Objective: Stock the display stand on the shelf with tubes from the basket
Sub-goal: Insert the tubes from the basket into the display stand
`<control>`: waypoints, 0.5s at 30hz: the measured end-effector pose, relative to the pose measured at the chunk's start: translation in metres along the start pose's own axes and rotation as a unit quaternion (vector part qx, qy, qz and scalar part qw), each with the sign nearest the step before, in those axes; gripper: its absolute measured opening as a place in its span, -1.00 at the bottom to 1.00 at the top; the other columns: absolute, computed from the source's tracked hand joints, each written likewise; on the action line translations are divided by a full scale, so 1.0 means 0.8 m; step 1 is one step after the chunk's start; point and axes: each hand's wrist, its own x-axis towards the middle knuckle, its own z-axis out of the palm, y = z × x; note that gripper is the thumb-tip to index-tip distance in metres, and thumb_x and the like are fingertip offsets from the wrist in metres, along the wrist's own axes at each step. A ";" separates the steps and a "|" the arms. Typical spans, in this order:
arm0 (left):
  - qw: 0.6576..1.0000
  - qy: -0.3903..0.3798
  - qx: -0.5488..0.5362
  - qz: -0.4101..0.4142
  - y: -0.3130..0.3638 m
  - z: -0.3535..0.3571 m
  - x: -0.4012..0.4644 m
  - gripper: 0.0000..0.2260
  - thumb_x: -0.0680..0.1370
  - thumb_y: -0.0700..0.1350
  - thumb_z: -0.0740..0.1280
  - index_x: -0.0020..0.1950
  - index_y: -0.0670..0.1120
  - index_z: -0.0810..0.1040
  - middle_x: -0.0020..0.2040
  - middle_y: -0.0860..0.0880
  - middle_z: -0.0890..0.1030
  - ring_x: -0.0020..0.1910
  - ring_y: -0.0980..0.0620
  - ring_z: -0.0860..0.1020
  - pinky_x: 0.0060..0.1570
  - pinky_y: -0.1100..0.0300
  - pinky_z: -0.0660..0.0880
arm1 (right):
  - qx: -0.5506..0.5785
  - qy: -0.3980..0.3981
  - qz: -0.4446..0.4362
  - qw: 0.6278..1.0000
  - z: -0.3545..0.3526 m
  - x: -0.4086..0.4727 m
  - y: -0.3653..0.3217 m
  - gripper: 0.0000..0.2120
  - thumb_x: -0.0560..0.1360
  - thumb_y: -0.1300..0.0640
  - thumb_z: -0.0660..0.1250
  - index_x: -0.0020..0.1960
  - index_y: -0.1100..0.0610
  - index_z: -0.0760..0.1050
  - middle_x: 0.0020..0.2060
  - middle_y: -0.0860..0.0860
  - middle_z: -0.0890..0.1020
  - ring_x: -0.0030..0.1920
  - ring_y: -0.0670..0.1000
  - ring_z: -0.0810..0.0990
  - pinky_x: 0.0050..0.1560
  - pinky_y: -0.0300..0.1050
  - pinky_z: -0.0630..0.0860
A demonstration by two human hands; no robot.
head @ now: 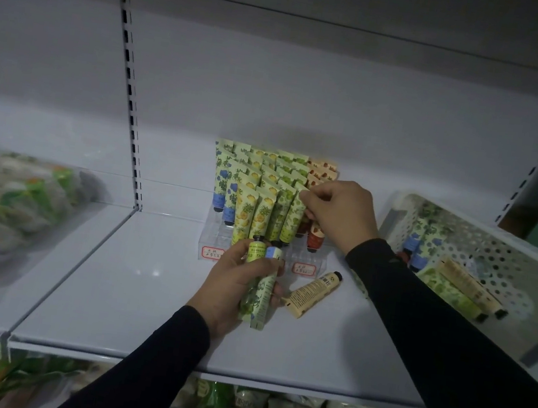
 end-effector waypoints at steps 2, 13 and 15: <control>1.000 0.000 -0.004 -0.003 0.000 0.001 0.000 -0.72 0.40 -0.32 0.40 0.06 -0.16 0.46 -0.17 -0.25 0.56 -0.41 -0.14 0.54 -0.39 0.08 0.53 | -0.030 0.005 -0.006 1.000 0.001 0.004 0.000 -0.72 0.50 0.04 0.39 -0.35 0.12 0.57 -0.46 -0.15 0.54 -0.40 -0.19 0.48 -0.21 -0.29 0.39; 1.000 0.001 -0.006 -0.002 0.000 0.000 0.000 -0.75 0.41 -0.35 0.40 0.04 -0.15 0.48 -0.20 -0.24 0.57 -0.43 -0.15 0.55 -0.40 0.09 0.54 | -0.119 -0.009 -0.063 0.991 0.000 0.014 -0.001 -0.62 0.57 0.10 0.23 -0.31 0.31 0.57 -0.42 0.19 0.63 -0.36 0.16 0.58 0.05 -0.24 0.42; 1.000 0.002 -0.006 -0.002 0.000 0.001 0.001 -0.74 0.40 -0.34 0.40 0.04 -0.15 0.49 -0.20 -0.24 0.57 -0.43 -0.15 0.55 -0.40 0.09 0.53 | -0.126 -0.004 -0.073 0.989 0.000 0.014 0.000 -0.63 0.57 0.10 0.24 -0.29 0.31 0.58 -0.41 0.19 0.63 -0.34 0.17 0.58 0.11 -0.23 0.41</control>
